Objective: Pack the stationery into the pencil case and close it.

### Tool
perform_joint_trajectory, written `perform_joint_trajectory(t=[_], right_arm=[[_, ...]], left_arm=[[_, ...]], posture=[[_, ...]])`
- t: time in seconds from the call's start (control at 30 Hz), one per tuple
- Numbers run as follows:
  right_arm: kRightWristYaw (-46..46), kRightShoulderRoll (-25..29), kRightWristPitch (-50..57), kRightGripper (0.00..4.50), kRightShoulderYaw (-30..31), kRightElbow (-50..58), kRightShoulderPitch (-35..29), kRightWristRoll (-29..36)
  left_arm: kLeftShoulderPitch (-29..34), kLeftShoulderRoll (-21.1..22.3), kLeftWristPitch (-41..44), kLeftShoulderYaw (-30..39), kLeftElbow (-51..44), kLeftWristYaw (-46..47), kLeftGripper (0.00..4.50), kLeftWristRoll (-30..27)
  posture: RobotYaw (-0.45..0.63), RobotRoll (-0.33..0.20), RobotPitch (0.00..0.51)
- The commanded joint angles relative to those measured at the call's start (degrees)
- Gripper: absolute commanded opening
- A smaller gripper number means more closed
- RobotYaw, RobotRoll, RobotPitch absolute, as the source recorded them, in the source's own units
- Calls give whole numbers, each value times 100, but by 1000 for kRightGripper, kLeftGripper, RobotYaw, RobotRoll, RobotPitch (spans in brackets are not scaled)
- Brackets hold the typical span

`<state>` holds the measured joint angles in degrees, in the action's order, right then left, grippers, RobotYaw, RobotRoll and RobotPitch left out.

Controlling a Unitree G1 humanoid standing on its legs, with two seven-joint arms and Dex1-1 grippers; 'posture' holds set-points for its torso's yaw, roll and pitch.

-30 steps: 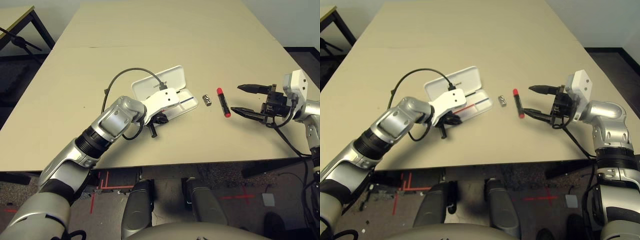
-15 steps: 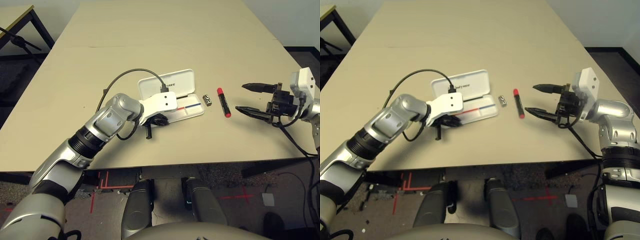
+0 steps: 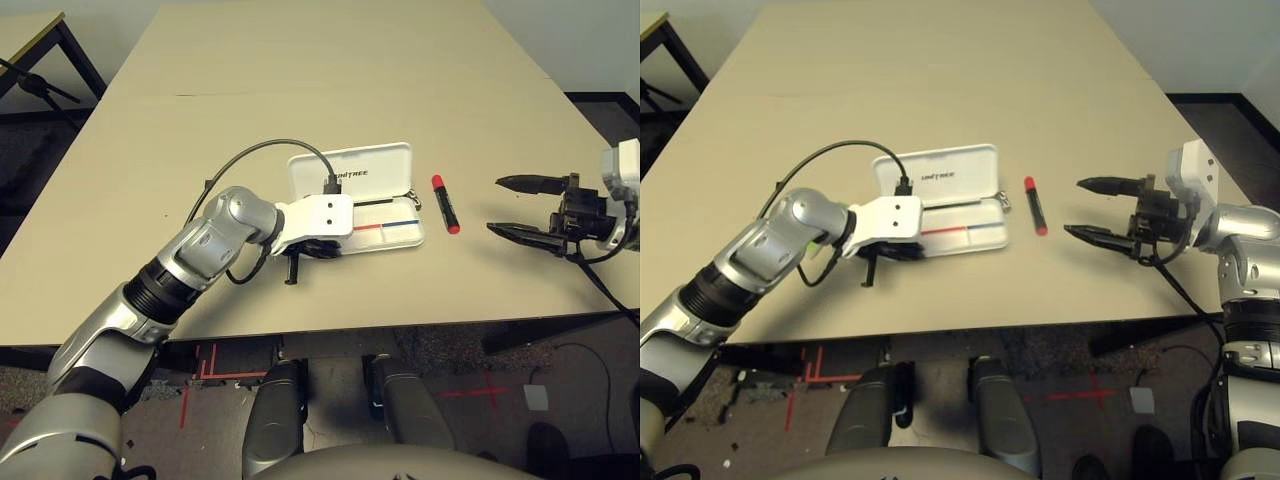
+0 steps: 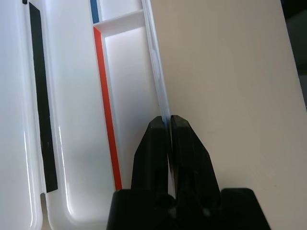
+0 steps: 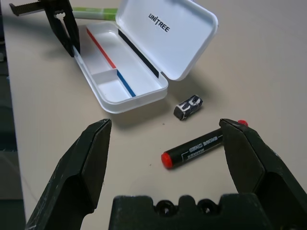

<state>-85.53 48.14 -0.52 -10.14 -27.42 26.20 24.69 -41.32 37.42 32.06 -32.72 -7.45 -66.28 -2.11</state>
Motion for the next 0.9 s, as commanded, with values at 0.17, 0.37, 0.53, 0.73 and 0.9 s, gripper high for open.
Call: perform_joint_trajectory(t=[0.17,0.37,0.53,0.73,0.9], right_arm=[[-107,14,79,4500,24,-1,3,-1],[-62,-37,52,4500,49,9,25,-27],[257,-94,427,4500,69,128,-29,-36],[802,-202,887,4500,-18,370,-91,17],[1818,-306,1685,4500,-57,900,-241,-77]], left_arm=[[235,121,43,-69,-266,-146,14,143],[468,193,13,-61,-376,-167,14,165],[582,233,-337,-57,-232,-175,14,281],[608,148,-627,-17,-71,-56,617,460],[672,47,-605,42,-113,23,2437,512]], posture=[[-122,0,155],[-121,0,157],[-115,0,158],[-113,0,157],[-111,0,156]])
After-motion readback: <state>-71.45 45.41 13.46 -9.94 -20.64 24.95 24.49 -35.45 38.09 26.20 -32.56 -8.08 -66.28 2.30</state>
